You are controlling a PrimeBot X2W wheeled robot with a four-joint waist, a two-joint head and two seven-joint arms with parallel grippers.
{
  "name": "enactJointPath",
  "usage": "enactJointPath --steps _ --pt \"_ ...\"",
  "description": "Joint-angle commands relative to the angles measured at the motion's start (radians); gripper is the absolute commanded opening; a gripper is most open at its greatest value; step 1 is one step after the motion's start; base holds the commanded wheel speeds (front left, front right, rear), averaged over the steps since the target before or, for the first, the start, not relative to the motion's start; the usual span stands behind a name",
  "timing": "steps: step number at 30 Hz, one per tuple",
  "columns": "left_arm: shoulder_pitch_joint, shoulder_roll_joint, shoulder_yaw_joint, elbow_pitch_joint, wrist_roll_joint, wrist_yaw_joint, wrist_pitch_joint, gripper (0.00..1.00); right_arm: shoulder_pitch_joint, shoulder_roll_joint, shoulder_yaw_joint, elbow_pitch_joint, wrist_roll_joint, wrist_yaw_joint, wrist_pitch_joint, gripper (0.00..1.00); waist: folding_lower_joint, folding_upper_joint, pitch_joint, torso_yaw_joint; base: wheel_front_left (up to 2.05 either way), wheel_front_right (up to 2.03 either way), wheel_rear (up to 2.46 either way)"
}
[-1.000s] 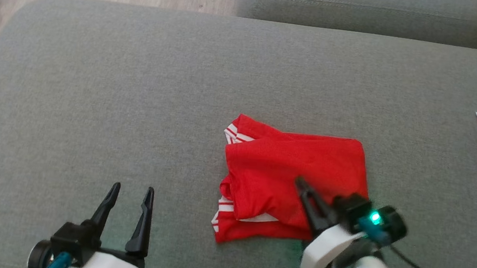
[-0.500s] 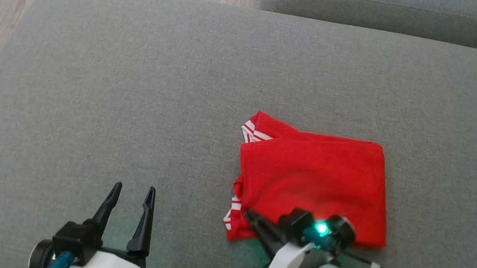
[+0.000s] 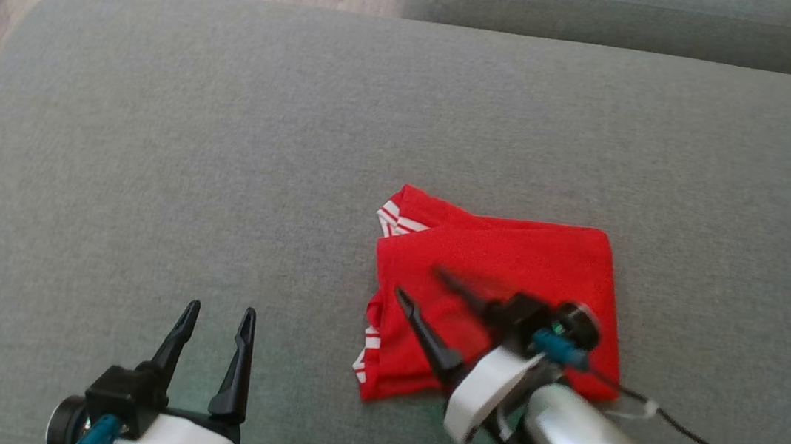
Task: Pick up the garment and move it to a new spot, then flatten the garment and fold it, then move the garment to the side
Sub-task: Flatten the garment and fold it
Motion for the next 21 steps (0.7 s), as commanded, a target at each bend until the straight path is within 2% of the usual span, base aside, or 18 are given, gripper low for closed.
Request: enactJointPath --steps 1,7,14,21 --pt "-0.057 0.011 0.045 -0.019 0.011 -0.001 -0.015 1.00 -0.017 0.014 -0.032 -0.044 -0.015 0.004 -0.016 1.00 0.0000 0.0000 -0.011 -0.011 0.00 0.00 0.00" --pt "-0.062 0.001 0.046 -0.004 0.010 -0.004 -0.016 1.00 0.052 0.014 -0.235 -0.127 -0.103 0.004 -0.022 1.00 0.0000 0.0000 -0.047 -0.037 0.00 0.00 0.00" --pt "-0.025 -0.010 0.066 0.016 0.000 0.000 -0.019 1.00 0.228 0.014 -0.477 -0.281 -0.169 0.004 -0.022 1.00 0.0000 0.0000 -0.095 -0.057 0.00 0.00 0.00" --pt "0.036 -0.016 0.125 0.018 -0.005 0.004 -0.021 1.00 0.357 0.014 -0.586 -0.375 -0.173 0.004 -0.022 1.00 0.0000 0.0000 -0.121 -0.069 0.00 0.00 0.00"
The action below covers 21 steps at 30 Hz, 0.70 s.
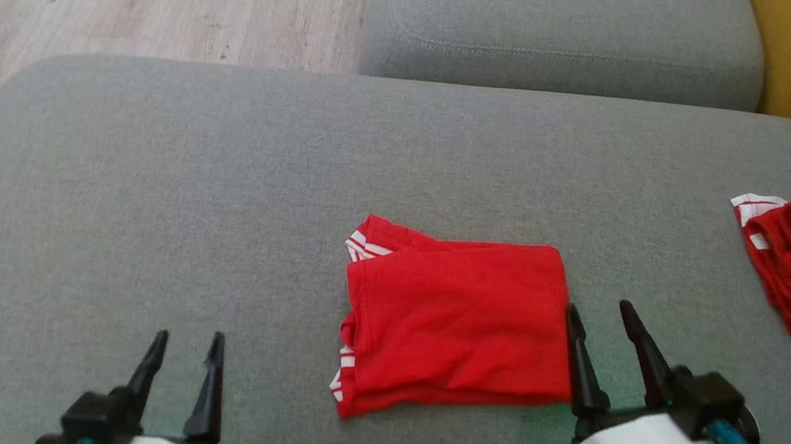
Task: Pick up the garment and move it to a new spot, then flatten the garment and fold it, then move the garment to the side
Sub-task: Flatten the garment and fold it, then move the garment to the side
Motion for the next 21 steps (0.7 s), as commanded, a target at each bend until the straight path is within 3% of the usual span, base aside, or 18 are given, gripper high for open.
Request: enactJointPath --steps 1,21 --pt "-0.025 0.007 0.062 -0.028 0.002 0.004 -0.013 1.00 -0.014 0.009 0.018 -0.048 0.001 0.004 -0.013 1.00 0.0001 0.0000 -0.004 -0.003 0.00 0.00 0.00" --pt "0.059 -0.041 0.165 -0.033 0.068 -0.039 -0.013 1.00 0.046 0.009 -0.025 -0.081 0.021 0.004 0.010 1.00 0.0001 0.0000 -0.009 -0.005 0.00 0.00 0.00"
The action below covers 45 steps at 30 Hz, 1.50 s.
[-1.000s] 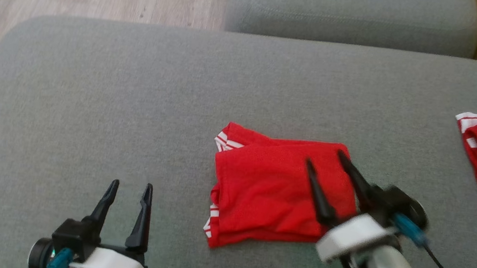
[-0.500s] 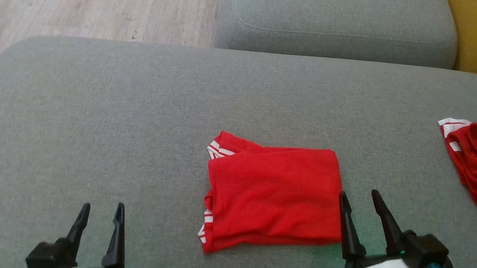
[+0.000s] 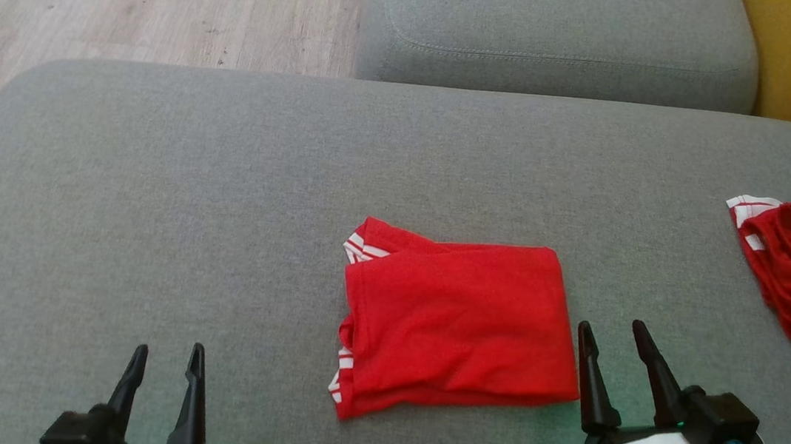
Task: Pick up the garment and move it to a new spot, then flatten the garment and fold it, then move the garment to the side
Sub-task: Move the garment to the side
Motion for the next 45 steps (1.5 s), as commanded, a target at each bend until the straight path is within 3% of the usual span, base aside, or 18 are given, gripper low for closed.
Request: enactJointPath --steps 1,15,24,34,44,45 --pt "-0.027 -0.001 0.047 -0.019 0.013 -0.005 -0.013 1.00 -0.020 -0.002 0.016 -0.036 0.001 0.004 0.000 1.00 0.0001 0.0000 0.000 -0.001 0.00 0.00 0.00" --pt "-0.034 -0.012 0.048 0.002 0.023 -0.015 -0.013 1.00 -0.034 -0.002 -0.006 -0.024 -0.034 0.004 0.048 1.00 0.0001 0.0000 0.005 0.005 0.00 0.00 0.00" --pt "-0.050 -0.023 0.041 0.000 0.034 -0.019 -0.013 1.00 -0.142 -0.002 -0.100 -0.019 -0.088 0.004 0.299 1.00 0.0001 0.0000 0.036 0.039 0.00 0.00 0.00" --pt "-0.069 -0.046 0.042 0.013 0.047 -0.031 -0.013 1.00 -0.220 -0.002 -0.122 0.031 -0.098 0.004 0.560 1.00 0.0001 0.0000 0.093 0.109 0.00 0.00 0.00" --pt "-0.081 -0.070 0.058 0.022 0.070 -0.052 -0.013 1.00 -0.259 -0.002 -0.110 0.139 -0.038 0.004 0.622 1.00 0.0001 0.0000 0.144 0.138 0.00 0.00 0.00" --pt "-0.082 -0.071 0.058 0.022 0.073 -0.053 -0.013 1.00 -0.267 -0.002 -0.105 0.149 -0.033 0.004 0.620 0.87 0.0001 0.0000 0.149 0.136 0.00 0.00 0.00"
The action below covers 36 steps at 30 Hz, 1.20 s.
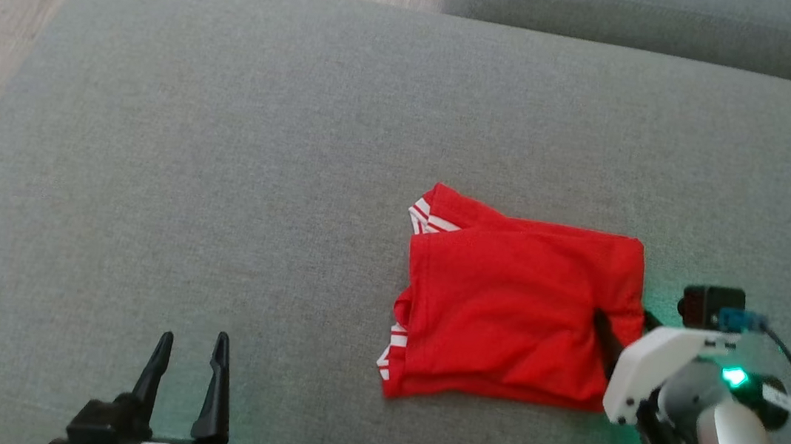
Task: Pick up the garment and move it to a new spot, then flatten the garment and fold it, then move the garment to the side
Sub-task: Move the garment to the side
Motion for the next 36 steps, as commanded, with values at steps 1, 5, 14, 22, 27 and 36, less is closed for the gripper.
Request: enactJointPath --steps 1,5,14,22,27,36 --pt "-0.050 -0.002 0.039 -0.024 0.015 -0.006 -0.013 1.00 -0.046 -0.003 0.040 -0.002 0.005 0.004 -0.003 0.61 -0.0001 0.0000 0.013 -0.006 0.00 0.00 0.00" --pt "-0.059 -0.007 0.039 -0.023 0.027 -0.013 -0.013 1.00 -0.089 -0.003 0.061 0.023 0.018 0.004 -0.031 0.00 -0.0001 0.0000 0.033 -0.033 0.00 0.00 0.00" --pt "-0.081 -0.007 0.038 -0.042 0.045 -0.025 -0.011 1.00 -0.189 -0.013 -0.006 0.019 -0.013 0.004 -0.148 0.00 -0.0001 0.0000 0.075 -0.195 0.00 0.00 0.00" --pt "-0.134 0.024 0.041 -0.075 0.067 -0.023 0.007 1.00 -0.220 -0.067 -0.046 -0.082 -0.016 0.004 -0.160 0.00 -0.0001 0.0000 0.158 -0.387 0.00 0.00 0.00" --pt "-0.161 0.035 0.038 -0.093 0.070 -0.027 0.026 1.00 -0.228 -0.075 -0.065 -0.134 -0.009 0.004 -0.163 0.00 -0.0001 0.0000 0.194 -0.460 0.00 0.00 0.00" --pt "-0.190 0.050 0.022 -0.119 0.083 -0.027 0.057 1.00 -0.250 -0.088 -0.082 -0.188 -0.005 0.004 -0.168 0.00 -0.0001 0.0000 0.224 -0.497 0.00 0.00 0.00"
